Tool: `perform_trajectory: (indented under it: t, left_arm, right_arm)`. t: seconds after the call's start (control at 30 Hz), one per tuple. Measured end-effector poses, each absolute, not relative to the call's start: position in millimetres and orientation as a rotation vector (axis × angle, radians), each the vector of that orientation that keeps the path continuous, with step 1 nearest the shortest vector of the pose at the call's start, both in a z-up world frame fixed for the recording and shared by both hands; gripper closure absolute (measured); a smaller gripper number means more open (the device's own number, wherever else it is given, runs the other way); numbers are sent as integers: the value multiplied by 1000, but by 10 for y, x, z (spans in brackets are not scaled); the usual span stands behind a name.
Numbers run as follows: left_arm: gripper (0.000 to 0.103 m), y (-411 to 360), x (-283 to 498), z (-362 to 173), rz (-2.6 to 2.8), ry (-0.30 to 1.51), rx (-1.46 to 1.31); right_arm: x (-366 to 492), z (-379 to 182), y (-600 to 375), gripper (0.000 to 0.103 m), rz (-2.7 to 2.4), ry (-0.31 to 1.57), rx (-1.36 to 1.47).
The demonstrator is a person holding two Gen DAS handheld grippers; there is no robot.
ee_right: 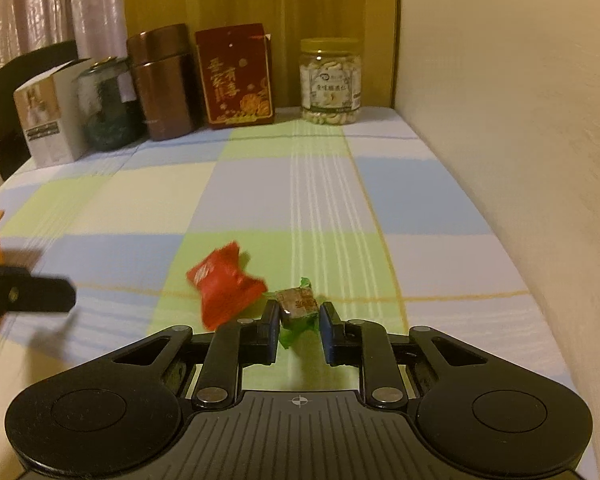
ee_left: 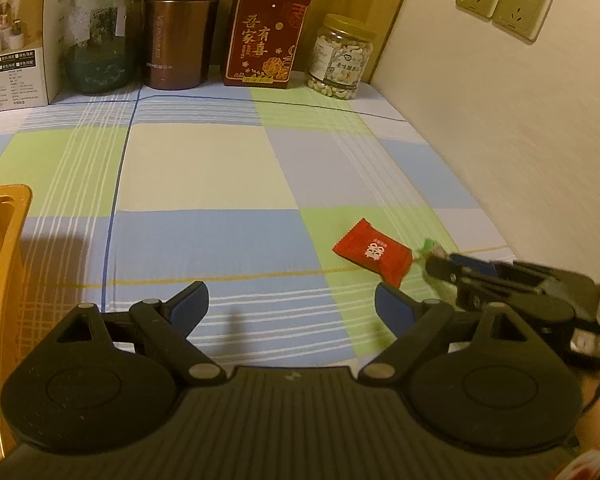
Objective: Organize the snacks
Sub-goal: 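Grasp the green-wrapped candy with the right tool, then grasp the red candy packet with the left tool while the right tool holds its candy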
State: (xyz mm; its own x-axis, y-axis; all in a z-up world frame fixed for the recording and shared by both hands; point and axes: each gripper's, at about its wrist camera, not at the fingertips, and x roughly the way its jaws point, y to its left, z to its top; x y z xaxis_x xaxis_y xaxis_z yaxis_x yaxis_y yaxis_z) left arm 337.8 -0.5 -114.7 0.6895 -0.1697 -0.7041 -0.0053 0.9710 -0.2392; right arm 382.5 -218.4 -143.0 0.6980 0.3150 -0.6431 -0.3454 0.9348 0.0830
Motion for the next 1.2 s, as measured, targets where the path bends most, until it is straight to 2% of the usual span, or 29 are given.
perform_trajectory:
  t: [0.33,0.73,0.9,1.07,1.2]
  left_arm:
    - [14,-16,3520,-1215,-96,805,-219]
    - [15,-345,3875,-1469,-225,783,-133]
    - [28,-505,3982,-1541,-273,763,-41]
    - [35,-596,3997,-1580,-315,743,16]
    - [47,-664,4020,-1626,-317,754,60]
  right_arm:
    - [3851,-1526,-2105,81,518,748,-16]
    - [3615,-1501,-2384,81,442,743,38]
    - [3555,-1489,-2489,81,404,733,45]
    - [3540,-1514,-2547,82,374,742,59]
    - [3529,-1520,-2555,81,366,746,66]
